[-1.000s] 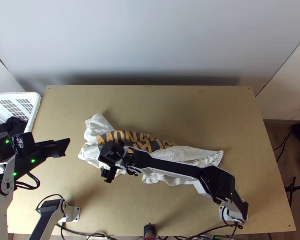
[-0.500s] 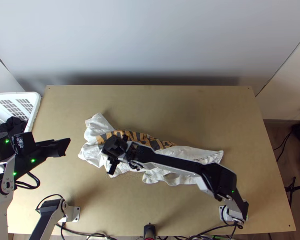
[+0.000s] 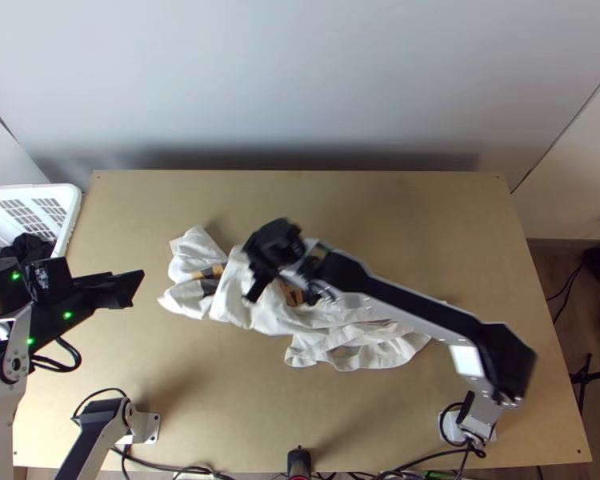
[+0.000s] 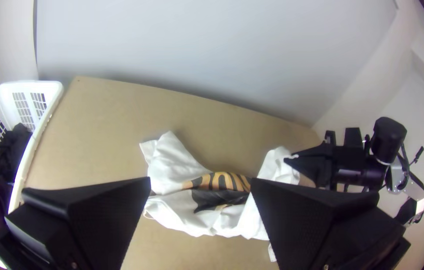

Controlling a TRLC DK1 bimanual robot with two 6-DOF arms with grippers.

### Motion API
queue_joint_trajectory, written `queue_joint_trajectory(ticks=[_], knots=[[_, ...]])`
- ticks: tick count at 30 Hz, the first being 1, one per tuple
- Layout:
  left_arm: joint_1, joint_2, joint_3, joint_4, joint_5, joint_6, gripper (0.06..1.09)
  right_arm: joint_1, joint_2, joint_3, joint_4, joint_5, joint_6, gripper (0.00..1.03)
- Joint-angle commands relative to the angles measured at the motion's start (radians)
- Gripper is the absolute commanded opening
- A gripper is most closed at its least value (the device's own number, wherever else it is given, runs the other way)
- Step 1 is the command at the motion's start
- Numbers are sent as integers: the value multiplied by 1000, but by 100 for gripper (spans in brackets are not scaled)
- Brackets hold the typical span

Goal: Fold the t-shirt

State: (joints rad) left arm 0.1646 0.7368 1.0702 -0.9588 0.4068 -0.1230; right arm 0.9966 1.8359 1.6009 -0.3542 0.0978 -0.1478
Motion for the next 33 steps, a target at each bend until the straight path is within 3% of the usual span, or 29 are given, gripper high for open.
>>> queue_joint_trajectory(ticks=[1,24,30,33], knots=[[-50,30,-36,43,0,-3,103,-85,-133,-21,-65,10,-3,3],[-290,395,-82,224,-49,68,103,-377,-379,-73,-146,33,-36,3],[-361,480,-87,299,-161,138,103,-394,-395,-78,-157,33,-32,3],[-362,523,-88,341,-172,151,103,-395,-399,-81,-166,33,-32,3]])
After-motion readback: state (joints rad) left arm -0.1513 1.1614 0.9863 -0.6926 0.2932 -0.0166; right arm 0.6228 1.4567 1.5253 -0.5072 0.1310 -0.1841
